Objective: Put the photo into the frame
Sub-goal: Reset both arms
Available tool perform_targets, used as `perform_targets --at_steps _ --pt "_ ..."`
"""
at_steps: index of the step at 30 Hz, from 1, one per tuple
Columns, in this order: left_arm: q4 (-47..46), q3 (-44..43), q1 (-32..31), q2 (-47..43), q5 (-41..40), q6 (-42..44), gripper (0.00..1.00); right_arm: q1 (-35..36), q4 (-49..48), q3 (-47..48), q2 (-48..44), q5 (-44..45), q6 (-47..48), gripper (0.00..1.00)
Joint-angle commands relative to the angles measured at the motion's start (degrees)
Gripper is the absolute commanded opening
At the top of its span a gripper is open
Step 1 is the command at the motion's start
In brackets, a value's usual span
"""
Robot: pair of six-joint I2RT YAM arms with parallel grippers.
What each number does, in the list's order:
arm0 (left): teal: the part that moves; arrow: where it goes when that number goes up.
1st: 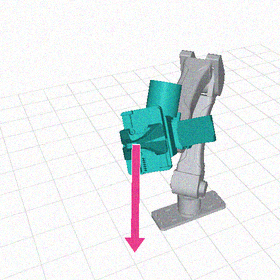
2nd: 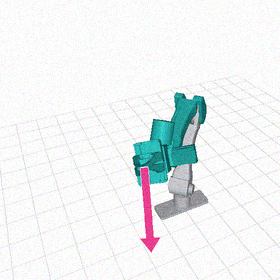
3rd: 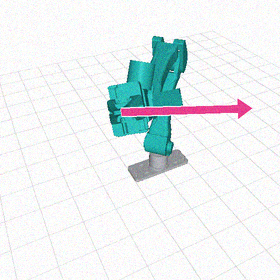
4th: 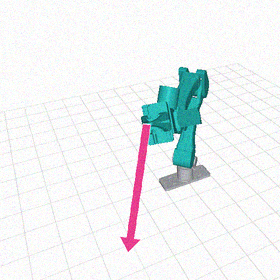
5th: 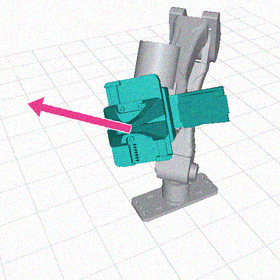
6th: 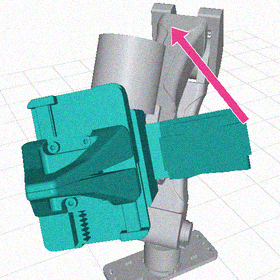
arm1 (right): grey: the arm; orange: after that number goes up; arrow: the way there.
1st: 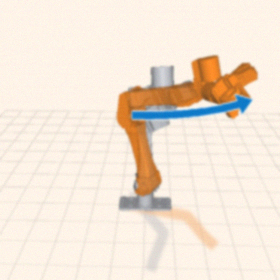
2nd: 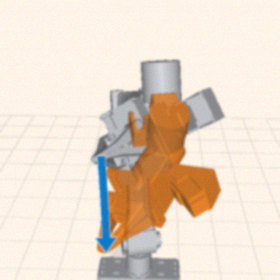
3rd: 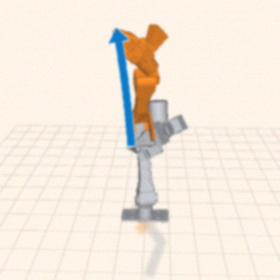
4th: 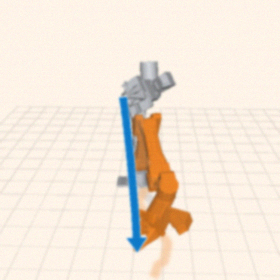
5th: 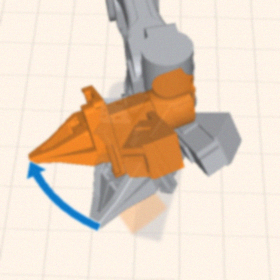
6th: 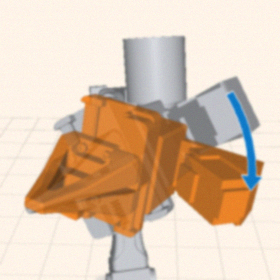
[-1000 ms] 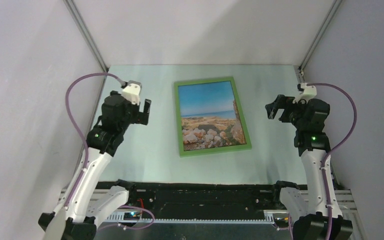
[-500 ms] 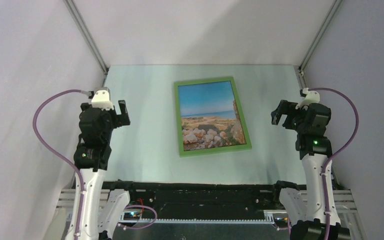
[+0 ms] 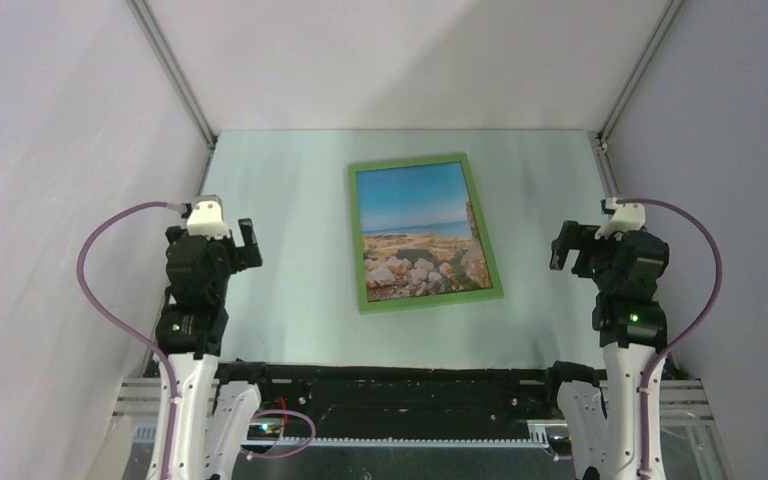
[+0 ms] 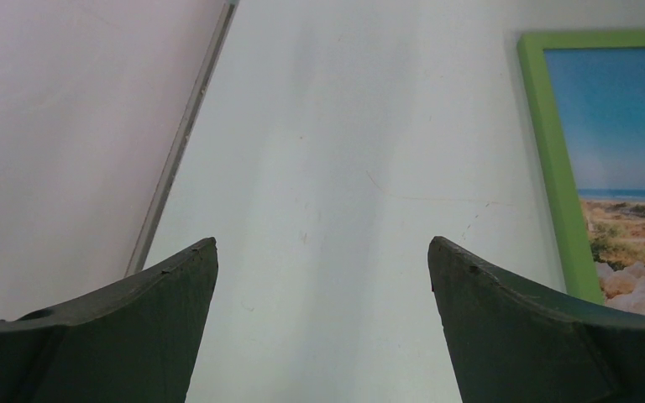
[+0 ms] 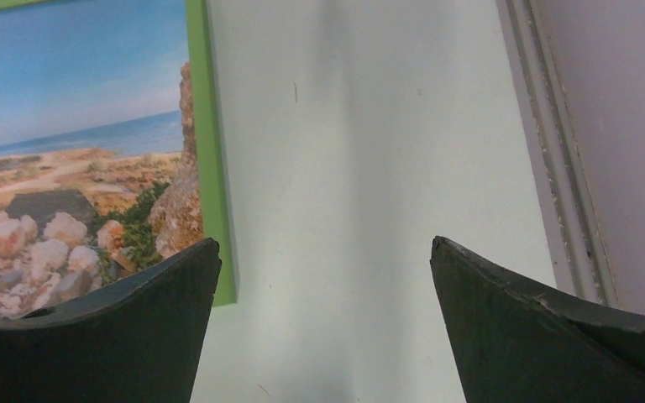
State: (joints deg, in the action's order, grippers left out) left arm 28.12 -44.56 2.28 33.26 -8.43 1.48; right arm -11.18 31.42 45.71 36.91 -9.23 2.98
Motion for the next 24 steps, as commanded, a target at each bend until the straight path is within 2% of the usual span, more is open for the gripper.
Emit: perform_targets --at_steps 1,9,13,24 --pt "-3.7 2.18 0.44 0.9 0.94 0.35 1.0 -0.46 -0.26 -3.84 -4.07 2.13 3.63 0.99" --pt "-9.23 7.26 0.41 -2.02 2.75 1.57 1.0 -0.93 0.05 -4.41 -10.46 3.72 1.72 0.99" --pt "-11.79 9.15 0.43 -4.36 2.97 1.56 1.0 -0.9 1.16 -4.41 -11.44 0.67 2.62 0.99" --pt "-12.28 10.22 0.42 -5.9 4.05 1.76 1.0 0.32 0.41 -4.45 -13.39 1.78 1.35 0.99"
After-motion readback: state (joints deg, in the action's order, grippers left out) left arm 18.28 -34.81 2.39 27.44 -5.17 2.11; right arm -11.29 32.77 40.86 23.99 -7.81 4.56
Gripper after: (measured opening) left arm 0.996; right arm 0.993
